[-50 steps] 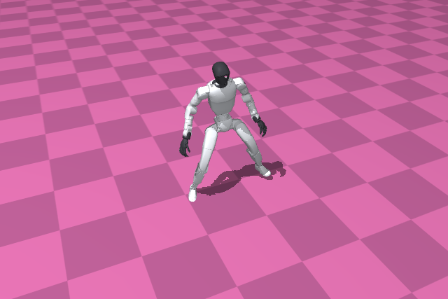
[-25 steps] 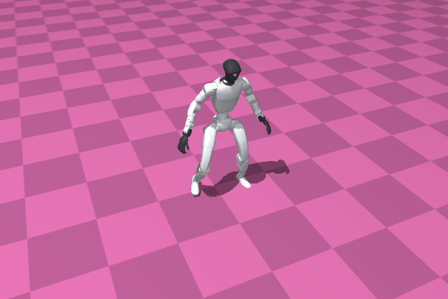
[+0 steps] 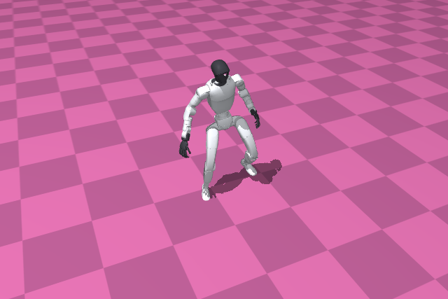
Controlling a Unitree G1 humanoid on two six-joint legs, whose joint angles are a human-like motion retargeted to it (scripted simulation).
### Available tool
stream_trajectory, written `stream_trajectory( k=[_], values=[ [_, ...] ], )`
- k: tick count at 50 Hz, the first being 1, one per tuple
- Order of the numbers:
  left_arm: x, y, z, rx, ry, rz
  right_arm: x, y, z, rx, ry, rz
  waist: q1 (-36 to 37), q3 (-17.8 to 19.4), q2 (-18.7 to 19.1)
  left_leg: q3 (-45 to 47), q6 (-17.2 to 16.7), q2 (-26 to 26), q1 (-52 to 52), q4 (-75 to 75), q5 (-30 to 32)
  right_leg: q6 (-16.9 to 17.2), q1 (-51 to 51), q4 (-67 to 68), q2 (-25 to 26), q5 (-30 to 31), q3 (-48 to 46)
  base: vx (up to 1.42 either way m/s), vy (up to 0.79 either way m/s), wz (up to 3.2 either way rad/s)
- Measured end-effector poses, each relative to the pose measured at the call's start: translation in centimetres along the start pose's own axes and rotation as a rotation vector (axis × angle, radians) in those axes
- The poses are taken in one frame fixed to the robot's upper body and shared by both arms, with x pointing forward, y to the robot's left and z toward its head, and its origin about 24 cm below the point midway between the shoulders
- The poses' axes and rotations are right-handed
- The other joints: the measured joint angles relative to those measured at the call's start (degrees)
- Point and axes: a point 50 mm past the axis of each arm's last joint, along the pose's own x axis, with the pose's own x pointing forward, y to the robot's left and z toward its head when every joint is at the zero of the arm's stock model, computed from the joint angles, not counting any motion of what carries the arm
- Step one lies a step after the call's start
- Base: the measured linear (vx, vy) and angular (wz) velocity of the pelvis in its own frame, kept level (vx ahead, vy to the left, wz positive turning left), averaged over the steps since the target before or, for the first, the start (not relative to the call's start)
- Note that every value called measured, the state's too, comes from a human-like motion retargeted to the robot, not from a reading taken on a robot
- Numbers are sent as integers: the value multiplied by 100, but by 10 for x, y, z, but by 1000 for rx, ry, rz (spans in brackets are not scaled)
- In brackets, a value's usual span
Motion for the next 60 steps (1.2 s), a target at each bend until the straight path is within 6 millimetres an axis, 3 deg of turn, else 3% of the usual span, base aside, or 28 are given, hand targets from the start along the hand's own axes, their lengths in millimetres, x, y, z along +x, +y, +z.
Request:
stream_trajectory(
  k=[5, 12, 18, 21, 24, 28, 31, 34, 40, 45, 48, 50, 52, 55, 60],
  values=[
    [0, 4, 3, -16, -19, 42, -1, -14, 1, 2, -11, -67, -88, -12, 40, 34, -94, 507, -67, 241, -24, 102, -84, 223, -310, -100, 50, 1, 21, 18],
    [3, 7, 15, -28, -44, 73, 3, -28, 1, -53, 25, -108, -143, 93, 171, -52, -250, 977, 404, -1088, 195, 197, -195, 585, -643, -253, 204, 1, 32, 6],
    [4, 15, 17, -4, -51, 88, 6, -26, 4, -66, 35, -99, -254, 89, 237, 508, -297, 1430, 997, -2621, 400, 318, -321, 816, -874, -210, 314, 2, 46, 6],
    [4, 22, 14, 50, -52, 102, 5, -20, 2, -42, 41, -96, -259, 64, 313, 387, -375, 1452, 1192, -3182, 1026, 271, -304, 786, -900, -67, 357, 2, 59, -1],
    [3, 30, 12, 137, -57, 125, 1, -12, -6, -9, 63, -102, -230, 114, 308, -139, -568, 1289, 1050, -2883, 1409, 184, -136, 574, -1019, 290, 433, 0, 66, 0],
    [2, 42, 18, 253, -87, 165, -5, 0, -19, 26, 107, -112, -298, 174, 170, -271, -853, 950, 554, -1772, 829, 153, 27, 244, -1403, 1324, 679, -1, 71, 39],
    [3, 50, 29, 289, -120, 193, -9, 10, -27, 34, 139, -103, -337, 148, 144, -253, -783, 667, 458, -1641, 640, 193, 83, -60, -1521, 2108, 850, 1, 66, 39],
    [4, 59, 37, 284, -132, 223, -11, 21, -30, 33, 156, -84, -330, 128, 188, -183, -567, 508, 518, -1761, 619, 19, 50, 106, -1373, 1904, 766, 2, 52, 10],
    [5, 79, 42, 175, -86, 288, -8, 37, -14, 17, 103, -24, -197, 105, 235, 209, -143, 417, 894, -2493, 847, -714, -490, 2125, -720, -94, -261, 1, 34, -36],
    [7, 88, 47, 87, -43, 331, -2, 38, 8, 2, 23, -5, -164, -25, 27, 590, -47, 150, 1033, -3082, 1071, -682, -564, 2369, 204, -938, -1015, 1, 17, -41],
    [8, 83, 53, 85, -54, 312, 1, 35, 14, 3, 2, -12, -169, -59, -112, 754, -40, -139, 1091, -3299, 1125, -402, -414, 1461, 760, -981, -855, 2, 12, -20],
    [9, 77, 60, 108, -76, 287, 2, 31, 17, 7, 0, -21, -175, -39, -192, 826, -27, -345, 1074, -3295, 1108, -294, -188, 582, 932, -706, -773, 2, 10, -6],
    [11, 69, 68, 152, -101, 254, 4, 26, 18, 10, 4, -30, -158, 12, -186, 866, 0, -471, 1032, -3198, 1052, -420, -17, 19, 959, -385, -750, 2, 8, -5],
    [12, 53, 79, 215, -141, 188, 5, 19, 17, -4, 9, -32, -76, 84, -26, 909, 55, -503, 1007, -3060, 955, -568, -142, 238, 889, -286, -672, 1, 4, -9],
    [12, 28, 79, 249, -163, 112, 7, 11, 14, -45, 16, -31, 17, 68, 152, 968, 39, -498, 981, -2910, 958, -411, -81, 130, 854, -220, -642, 5, -2, -9]
  ],
)
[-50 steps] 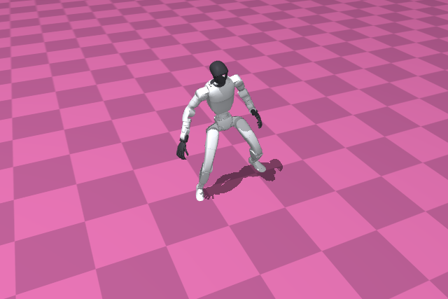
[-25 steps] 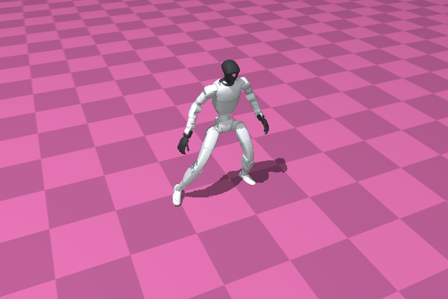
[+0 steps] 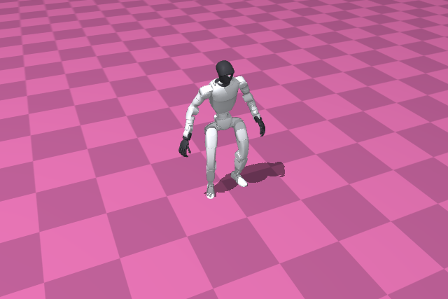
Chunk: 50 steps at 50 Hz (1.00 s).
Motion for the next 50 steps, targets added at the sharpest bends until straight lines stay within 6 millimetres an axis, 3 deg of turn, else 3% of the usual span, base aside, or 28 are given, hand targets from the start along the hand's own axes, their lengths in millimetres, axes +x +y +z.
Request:
stream_trajectory(
  k=[4, 9, 17, 26, 32, 38, 40, 43, 46, 50],
  values=[
    [-4, -14, -10, -43, 26, -27, 0, 0, 1, 0, -9, -3, 58, -39, 16, -256, -74, -56, -99, 290, 100, 42, 126, -206, -5, 149, 87, 6, -3, -15],
    [-10, -24, -26, -67, 65, -44, -3, 1, 0, 12, -26, -8, 111, -107, -95, -580, -123, -124, -377, 1207, -350, 217, 294, -460, -198, 290, 146, 1, 0, -2],
    [-18, -25, -49, -101, 111, -57, -2, -17, 1, -15, -50, -40, 124, -194, -153, -456, 17, 481, -828, 2999, -893, 359, 279, -513, -570, 349, 288, 0, 11, -1],
    [-22, -9, -65, -116, 137, 8, -4, -51, -13, -16, -9, -146, 19, -223, -211, -510, -32, 1472, -1572, 5061, -1275, 353, 4, -256, -1199, 368, 388, -4, 24, 18],
    [-23, -2, -70, -144, 148, 52, -1, -60, -15, -30, 18, -169, 88, -196, -155, -675, -190, 1700, -1246, 3961, -1097, 458, -87, -287, -1430, 541, 541, -3, 36, -8],
    [-27, 4, -82, -147, 171, 63, 2, -61, 4, -47, -49, -153, -35, -210, -54, -28, -219, 1980, -140, 897, -919, 737, -208, -222, -1576, 617, 627, -3, 47, -1],
    [-28, 6, -86, -123, 176, 58, 3, -57, 9, -44, -68, -139, -83, -233, 20, -10, -325, 1979, 221, -219, -419, 769, -262, -131, -1567, 641, 629, -4, 56, 5],
    [-28, 12, -90, -43, 178, 55, 1, -43, 3, -20, -49, -120, -106, -223, 110, -765, -517, 1924, 294, -733, 612, 645, -122, -177, -1542, 816, 555, -4, 60, 18],
    [-22, 28, -80, 65, 144, 84, -3, -25, -11, 23, 12, -121, -157, -151, -54, -1198, -666, 1665, -208, 103, 393, 572, 187, -489, -1859, 1390, 388, -5, 63, 71],
    [-12, 52, -50, 139, 38, 168, -12, 2, -33, 36, 94, -97, -129, -140, -169, -1373, -636, 1256, -474, 402, 111, 574, 467, -1048, -2139, 2761, 316, -2, 64, 70]
  ],
)
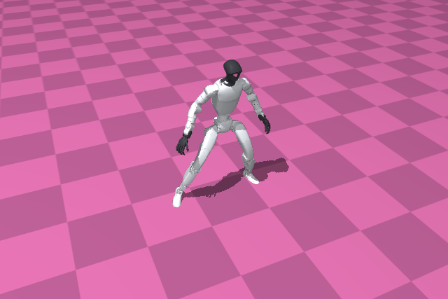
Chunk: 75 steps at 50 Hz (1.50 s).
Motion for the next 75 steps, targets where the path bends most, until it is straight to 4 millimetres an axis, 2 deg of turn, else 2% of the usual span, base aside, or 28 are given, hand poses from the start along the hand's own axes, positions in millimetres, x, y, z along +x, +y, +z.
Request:
stream_trajectory(
  k=[2, 3, 5, 7, 10, 14, 18, 20, 23, 26, 29, 30, 32, 35, 38, 42, 45, 47, 51, 57, 61, 65, 68, 70, 72, 75],
  values=[
    [3, 10, 12, -28, -47, 47, -5, 10, -7, -19, 16, 18, 45, 27, 54, -28, 114, -66, 65, -69, -6, 39, -39, 101, 129, 244, 234, 1, 56, 27],
    [4, 15, 16, -49, -62, 69, -6, 14, -8, -27, 16, 26, 60, 58, 107, -28, 177, -53, 119, -107, 2, -4, -145, 413, 235, 93, 335, 1, 52, 7],
    [4, 23, 18, -90, -72, 101, -9, 20, -8, -40, 7, 43, 70, 115, 249, 1, 314, 34, 270, -240, 38, -280, -491, 1549, 394, -601, 250, 0, 47, -7],
    [5, 29, 17, -118, -61, 119, -9, 22, -4, -46, -17, 61, 45, 196, 366, 61, 446, 121, 407, -354, 46, -745, -962, 3179, 355, -1539, -46, -2, 40, -16],
    [7, 42, 15, -128, -29, 138, -6, 20, 8, -39, -61, 84, -86, 280, 350, 122, 603, 39, 416, -423, 47, -1294, -1674, 5404, 298, -2758, -65, -3, 33, -2],
    [10, 50, 12, -84, 8, 142, -4, 15, 9, -37, -77, 92, -174, 202, 283, 238, 667, -188, 345, -541, 67, -1410, -2281, 6933, 661, -3624, 117, 0, 27, -5],
    [11, 45, 13, -64, 18, 118, -3, 8, 4, -50, -62, 88, -139, 73, 243, 459, 658, -455, 368, -799, 124, -1447, -2447, 6968, 1027, -3910, -12, 3, 22, -22],
    [10, 39, 13, -60, 18, 96, -2, 5, 2, -57, -56, 89, -130, 9, 209, 564, 621, -615, 416, -991, 176, -1381, -2331, 6421, 1171, -3917, -180, 4, 16, -16],
    [8, 27, 10, -56, 21, 56, -2, 4, -1, -61, -48, 91, -162, -77, 150, 668, 527, -876, 538, -1343, 283, -1101, -1875, 4908, 1378, -3747, -480, 6, 11, -2],
    [4, 15, 5, -65, 33, 23, -3, 4, -2, -63, -41, 87, -194, -139, 79, 744, 446, -1136, 710, -1700, 369, -596, -1209, 2840, 1682, -3362, -618, 7, 3, 2],
    [2, 5, 1, -77, 50, 2, -3, 7, 0, -72, -36, 87, -139, -109, -42, 839, 418, -1410, 875, -1887, 377, -104, -513, 834, 1957, -2630, -505, 7, -5, -10],
    [1, 2, 0, -78, 56, -5, -3, 8, 0, -77, -35, 91, -99, -85, -84, 872, 420, -1492, 906, -1877, 378, -30, -318, 314, 2019, -2338, -424, 4, -9, -25],
    [-1, -4, -3, -72, 68, -26, -3, 11, 1, -93, -35, 105, 21, -1, -122, 902, 435, -1557, 794, -1490, 483, -192, -161, -23, 2006, -2020, -277, 2, -10, -30],
    [-5, -15, -8, -49, 77, -65, -4, 15, 2, -134, -45, 134, 164, 126, -216, 852, 363, -1537, 198, -91, 676, -307, -182, 207, 1762, -2014, -112, 0, -11, -14],
    [-12, -24, -19, -2, 79, -100, -7, 15, 1, -173, -78, 148, 184, 177, -376, 810, 187, -1380, -651, 1908, 147, -269, -122, 334, 1449, -2199, -49, 0, -5, 6],
    [-20, -32, -32, 18, 90, -131, -7, 6, 5, -190, -126, 133, 192, 150, -450, 934, 132, -579, -1628, 4543, -716, -264, -357, 854, 1200, -2475, 99, 0, 0, 0],
    [-24, -35, -41, 5, 113, -135, -5, -3, 7, -180, -139, 106, 247, 102, -513, 636, 37, -270, -2087, 5672, -974, -241, -592, 1153, 1026, -2595, 299, 2, 4, -11],
    [-26, -36, -45, -12, 128, -129, -4, -10, 7, -175, -140, 85, 270, 78, -550, 424, -15, -168, -2186, 5924, -1006, -182, -715, 1306, 891, -2641, 427, 3, 10, -14],
    [-31, -39, -52, -45, 147, -118, -4, -25, 5, -182, -149, 50, 277, 41, -491, 204, 49, 192, -1972, 5624, -977, -17, -861, 1553, 706, -2726, 621, 4, 15, -15],
    [-34, -39, -58, -82, 163, -100, -2, -53, 9, -203, -176, -3, 154, 43, -177, -61, 51, 448, -1208, 4041, -842, 145, -1072, 2013, 571, -2916, 845, 3, 24, -11],
    [-28, -31, -54, -94, 157, -78, 1, -69, 12, -208, -172, -38, -11, 107, 47, 279, 155, 866, -615, 2695, -774, 267, -1210, 2297, 466, -3011, 901, 0, 34, 14],
    [-19, -15, -44, -105, 131, -41, 6, -81, 17, -209, -159, -64, -232, 201, 209, 1087, 201, 1241, 15, 1110, -692, 495, -1292, 2455, 268, -2996, 858, -1, 45, 40],
    [-14, -2, -41, -98, 112, -10, 7, -84, 16, -212, -143, -72, -396, 191, 306, 1572, 151, 1314, 320, 89, -378, 649, -1340, 2476, 112, -2876, 781, -2, 55, 46],
    [-15, 14, -43, -176, 121, 28, 10, -88, 21, -227, -115, -150, -391, 348, 466, 1454, -111, 1301, 603, -614, 513, 805, -1233, 2223, 219, -2605, 766, -4, 59, -10],
    [-16, 23, -47, -154, 116, 53, 10, -79, 17, -220, -96, -128, -405, 431, 465, 960, -362, 1292, 387, -321, 979, 741, -1077, 2054, 184, -2397, 768, -4, 63, 7],
    [-14, 42, -41, -122, 74, 116, 8, -64, 8, -191, -59, -82, -452, 453, 149, 700, -508, 881, -352, 691, 707, 814, -928, 1483, -312, -1778, 803, -9, 70, 58]
  ],
)
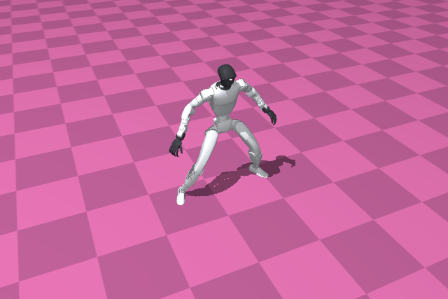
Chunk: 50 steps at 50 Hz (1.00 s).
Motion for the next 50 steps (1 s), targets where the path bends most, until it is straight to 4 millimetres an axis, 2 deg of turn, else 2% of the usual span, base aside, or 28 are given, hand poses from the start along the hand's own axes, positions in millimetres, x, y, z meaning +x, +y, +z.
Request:
stream_trajectory(
  k=[3, 5, 8, 10, 15, 16, 20, 22, 25, 27, 32, 38, 42, 45, 48, 50],
  values=[
    [4, 19, 13, 25, -57, 63, -5, 19, -2, 19, 14, 49, 36, -114, -255, 42, 0, -331, -482, 503, -354, 1, 162, -745, -355, 756, -156, -3, 66, 50],
    [7, 32, 19, 34, -81, 105, -8, 34, 2, 21, 20, 75, 133, -52, -341, 41, 0, -375, -485, 789, -596, -21, 465, -1141, -443, 1252, -285, 9, 59, 4],
    [8, 39, 29, 27, -108, 137, -12, 43, 6, -8, -10, 100, 268, 62, -251, 64, 204, -346, -438, 961, -765, -124, 629, -1312, -249, 1689, -304, 6, 51, -7],
    [6, 38, 25, 28, -104, 141, -19, 50, 3, -18, -32, 115, 339, 6, -158, 97, 300, -215, -419, 1134, -894, -111, 424, -654, 2, 1215, -205, 8, 44, -8],
    [9, 41, 31, -47, -89, 157, -17, 56, 17, -8, -64, 153, 459, -33, -105, 308, 484, -270, -177, 578, -775, -790, 177, 850, 383, -229, -1346, -1, 30, -15],
    [9, 41, 31, -54, -81, 157, -16, 55, 19, 5, -68, 155, 461, -43, -125, 337, 528, -271, -164, 593, -796, -842, 129, 1174, 527, -512, -1429, 3, 18, -9],
    [11, 38, 33, -78, -63, 153, -12, 52, 23, 38, -62, 154, 465, -136, -356, 523, 697, -564, -48, 349, -792, -678, 18, 1306, 1380, -1212, -1216, 1, 12, -3],
    [12, 35, 36, -79, -68, 150, -10, 48, 24, 43, -61, 142, 487, -179, -506, 664, 775, -758, -31, 334, -832, -612, 106, 751, 1637, -1265, -1189, 1, 9, -13],
    [12, 27, 41, -68, -83, 132, -6, 40, 26, 40, -65, 120, 505, -175, -576, 809, 869, -938, 0, 350, -887, -970, 273, 147, 1689, -1210, -1262, -1, 6, -13],
    [12, 17, 45, -58, -97, 102, -4, 33, 26, 16, -72, 109, 499, -113, -509, 849, 907, -1004, 75, 335, -921, -1077, 161, 395, 1587, -1158, -1142, 0, 0, 0],
    [7, -8, 49, -1, -130, 26, 1, 13, 29, -32, -100, 55, 464, -40, -330, 974, 886, -1126, 280, 180, -884, -821, 240, 352, 1471, -1166, -1063, 1, -1, -5],
    [-3, -33, 30, -15, -75, -31, 5, 3, 38, -45, -131, 14, 520, -116, -118, 1284, 957, -1154, 645, -281, -702, -684, 234, 164, 1576, -1105, -867, 4, -9, -41],
    [-9, -49, 15, -34, -8, -76, 4, 0, 37, -67, -141, 16, 574, -117, 7, 1222, 1043, -1170, 626, -243, -162, -799, 320, -102, 1630, -931, -759, 3, -13, -28],
    [-14, -59, 6, -39, 27, -101, 3, 7, 31, -85, -112, 41, 636, -114, 6, 617, 862, -1233, 157, 540, 389, -967, 471, -374, 1585, -748, -699, 2, -11, -14],
    [-21, -67, 1, -22, 20, -131, -2, 9, 18, -125, -99, 77, 711, -78, -82, 55, 479, -1444, -640, 2226, -86, -1002, 548, -526, 1314, -625, -630, 0, -2, 0],
    [-25, -71, -1, -10, 9, -142, -5, 7, 13, -150, -100, 88, 753, -30, -173, 14, 369, -1415, -1176, 3598, -575, -981, 532, -549, 1079, -564, -563, 0, 0, 0]
  ],
)
